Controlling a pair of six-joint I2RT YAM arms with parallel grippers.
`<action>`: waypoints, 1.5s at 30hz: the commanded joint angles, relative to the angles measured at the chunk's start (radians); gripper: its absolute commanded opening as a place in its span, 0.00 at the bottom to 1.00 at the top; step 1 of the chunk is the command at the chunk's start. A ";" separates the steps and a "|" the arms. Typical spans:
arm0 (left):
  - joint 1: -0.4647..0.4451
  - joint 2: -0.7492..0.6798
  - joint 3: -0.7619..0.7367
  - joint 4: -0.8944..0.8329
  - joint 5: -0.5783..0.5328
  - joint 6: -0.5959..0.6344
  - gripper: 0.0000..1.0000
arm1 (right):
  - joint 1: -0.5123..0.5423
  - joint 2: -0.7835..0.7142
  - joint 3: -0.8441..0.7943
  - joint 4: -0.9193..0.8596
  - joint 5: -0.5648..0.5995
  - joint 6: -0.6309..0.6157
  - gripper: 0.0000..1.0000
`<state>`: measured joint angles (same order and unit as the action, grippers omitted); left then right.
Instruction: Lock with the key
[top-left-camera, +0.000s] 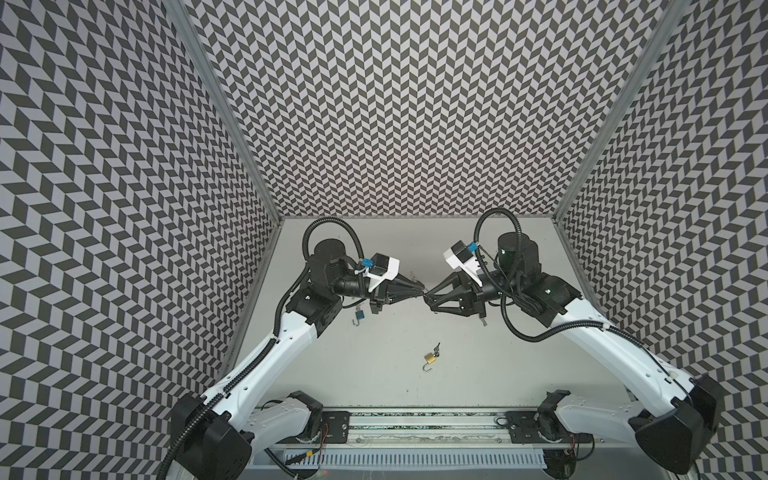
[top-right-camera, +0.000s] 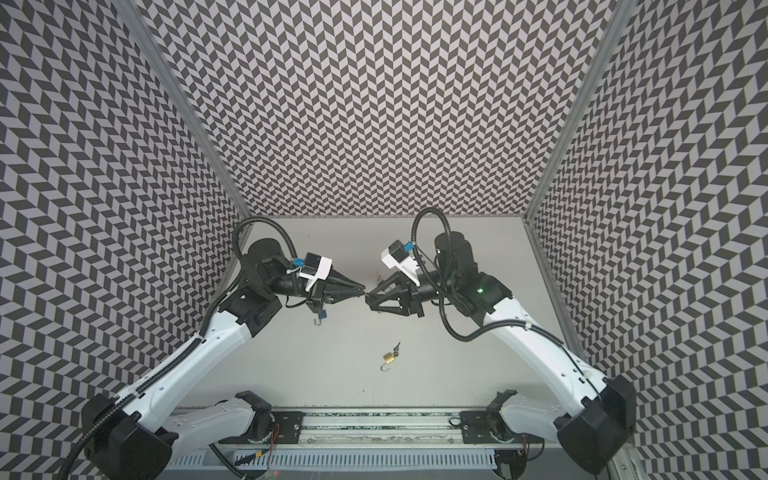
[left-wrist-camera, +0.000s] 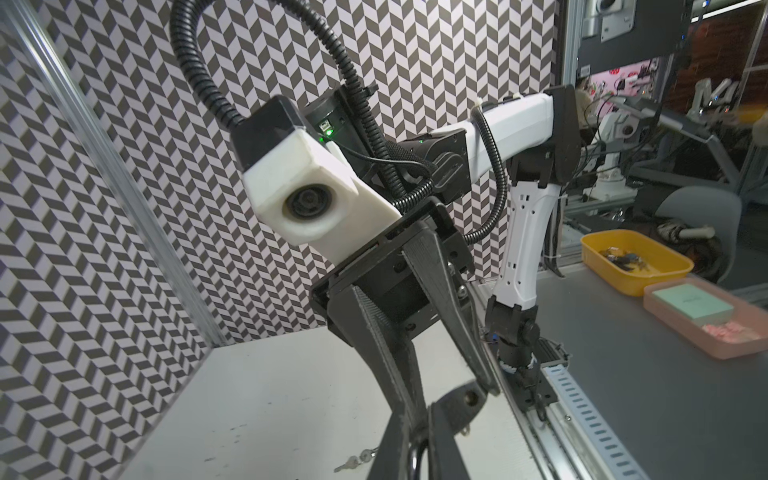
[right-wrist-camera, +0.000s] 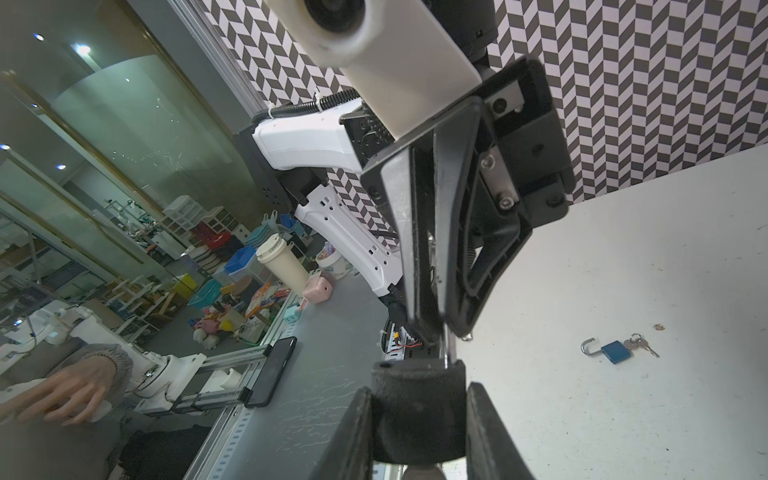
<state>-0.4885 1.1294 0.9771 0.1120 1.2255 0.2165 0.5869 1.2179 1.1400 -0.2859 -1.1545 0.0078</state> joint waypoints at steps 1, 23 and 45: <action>-0.006 -0.013 0.024 -0.016 0.021 0.013 0.03 | 0.001 -0.032 0.026 0.076 -0.023 -0.028 0.00; -0.081 -0.238 -0.154 0.388 -0.629 -0.727 0.00 | 0.013 -0.281 -0.322 0.842 0.395 0.318 0.91; -0.206 -0.238 -0.229 0.638 -0.624 -0.820 0.00 | 0.155 -0.111 -0.357 1.223 0.350 0.484 0.72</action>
<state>-0.6876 0.8902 0.7406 0.6945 0.5961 -0.5865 0.7265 1.1007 0.7803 0.8490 -0.7818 0.4557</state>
